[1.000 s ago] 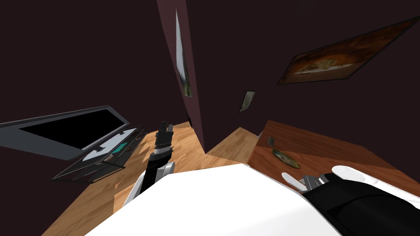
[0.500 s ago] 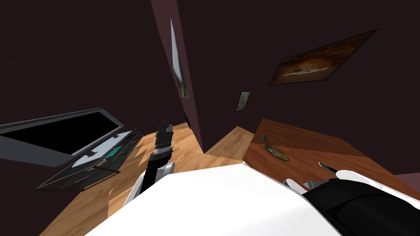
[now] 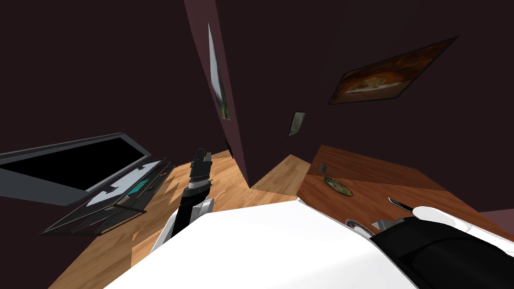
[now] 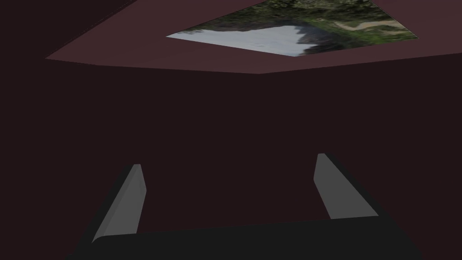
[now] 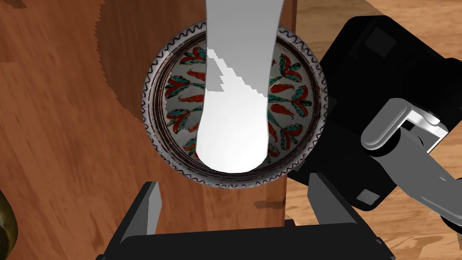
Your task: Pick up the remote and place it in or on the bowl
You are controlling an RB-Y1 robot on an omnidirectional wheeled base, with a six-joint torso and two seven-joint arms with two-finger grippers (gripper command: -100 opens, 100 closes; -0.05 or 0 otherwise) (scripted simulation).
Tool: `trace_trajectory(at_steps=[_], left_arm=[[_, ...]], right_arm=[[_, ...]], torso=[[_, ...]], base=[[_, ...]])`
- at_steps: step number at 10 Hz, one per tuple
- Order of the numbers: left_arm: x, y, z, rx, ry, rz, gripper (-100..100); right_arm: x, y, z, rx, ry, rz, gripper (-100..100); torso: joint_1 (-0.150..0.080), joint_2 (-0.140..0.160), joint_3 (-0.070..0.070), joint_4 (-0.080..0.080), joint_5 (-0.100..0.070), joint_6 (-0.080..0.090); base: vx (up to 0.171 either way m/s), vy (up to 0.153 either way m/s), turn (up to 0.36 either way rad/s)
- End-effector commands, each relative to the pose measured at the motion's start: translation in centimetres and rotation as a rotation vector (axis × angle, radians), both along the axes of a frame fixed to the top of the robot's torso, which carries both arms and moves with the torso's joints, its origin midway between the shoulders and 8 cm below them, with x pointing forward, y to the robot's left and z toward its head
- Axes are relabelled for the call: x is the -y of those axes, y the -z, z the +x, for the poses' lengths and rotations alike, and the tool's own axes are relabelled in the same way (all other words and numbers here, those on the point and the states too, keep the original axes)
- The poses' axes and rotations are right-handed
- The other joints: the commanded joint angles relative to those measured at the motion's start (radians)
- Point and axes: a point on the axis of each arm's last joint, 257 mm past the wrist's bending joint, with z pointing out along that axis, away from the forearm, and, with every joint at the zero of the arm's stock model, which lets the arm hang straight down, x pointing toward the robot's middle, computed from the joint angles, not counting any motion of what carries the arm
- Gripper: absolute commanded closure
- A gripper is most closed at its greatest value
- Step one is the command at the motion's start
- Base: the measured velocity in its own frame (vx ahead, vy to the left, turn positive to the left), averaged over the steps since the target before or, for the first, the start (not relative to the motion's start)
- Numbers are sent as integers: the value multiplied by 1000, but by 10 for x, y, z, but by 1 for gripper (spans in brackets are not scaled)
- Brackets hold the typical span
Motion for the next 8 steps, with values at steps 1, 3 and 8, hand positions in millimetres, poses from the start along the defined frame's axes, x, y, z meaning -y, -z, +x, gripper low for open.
trace_trajectory(at_steps=[1,3,8], left_arm=[[0,0,0,0,0,0,0],[0,0,0,0,0,0,0],[0,0,0,0,0,0,0]], right_arm=[[2,-10,7,-2,-6,5,-100],[6,-25,14,-4,-16,8,-100],[9,-37,20,-6,-25,9,0]], torso=[[0,0,0,0,0,0],[1,0,0,0,0,0],[-1,0,0,0,0,0]], base=[[3,19,-49],[2,20,-40],[0,8,-17]])
